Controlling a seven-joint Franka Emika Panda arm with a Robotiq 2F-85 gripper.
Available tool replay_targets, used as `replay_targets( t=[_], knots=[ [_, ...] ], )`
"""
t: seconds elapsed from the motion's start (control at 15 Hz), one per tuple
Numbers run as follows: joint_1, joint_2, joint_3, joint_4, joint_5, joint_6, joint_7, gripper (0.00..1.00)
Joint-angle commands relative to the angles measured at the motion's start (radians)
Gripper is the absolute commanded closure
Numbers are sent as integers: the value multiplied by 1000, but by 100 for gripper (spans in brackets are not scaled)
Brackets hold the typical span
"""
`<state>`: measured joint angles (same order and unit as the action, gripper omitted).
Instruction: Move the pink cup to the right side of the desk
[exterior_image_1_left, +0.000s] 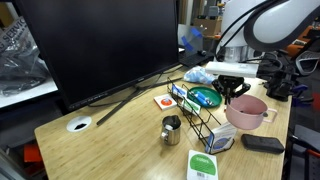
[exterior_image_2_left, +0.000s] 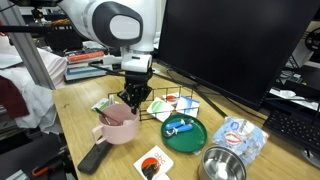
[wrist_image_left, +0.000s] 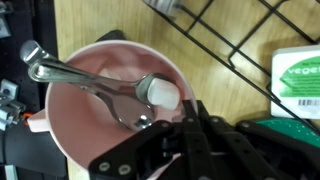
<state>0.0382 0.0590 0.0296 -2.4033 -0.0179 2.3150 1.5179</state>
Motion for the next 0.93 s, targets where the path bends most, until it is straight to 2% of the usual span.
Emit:
replay_targets(
  t=[0.0, 0.33, 0.87],
  knots=[
    [-9, 53, -24, 35, 70, 122, 40, 99],
    [-1, 131, -72, 83, 46, 245, 107, 99],
    [6, 193, -84, 74, 112, 247, 97, 99]
  ],
)
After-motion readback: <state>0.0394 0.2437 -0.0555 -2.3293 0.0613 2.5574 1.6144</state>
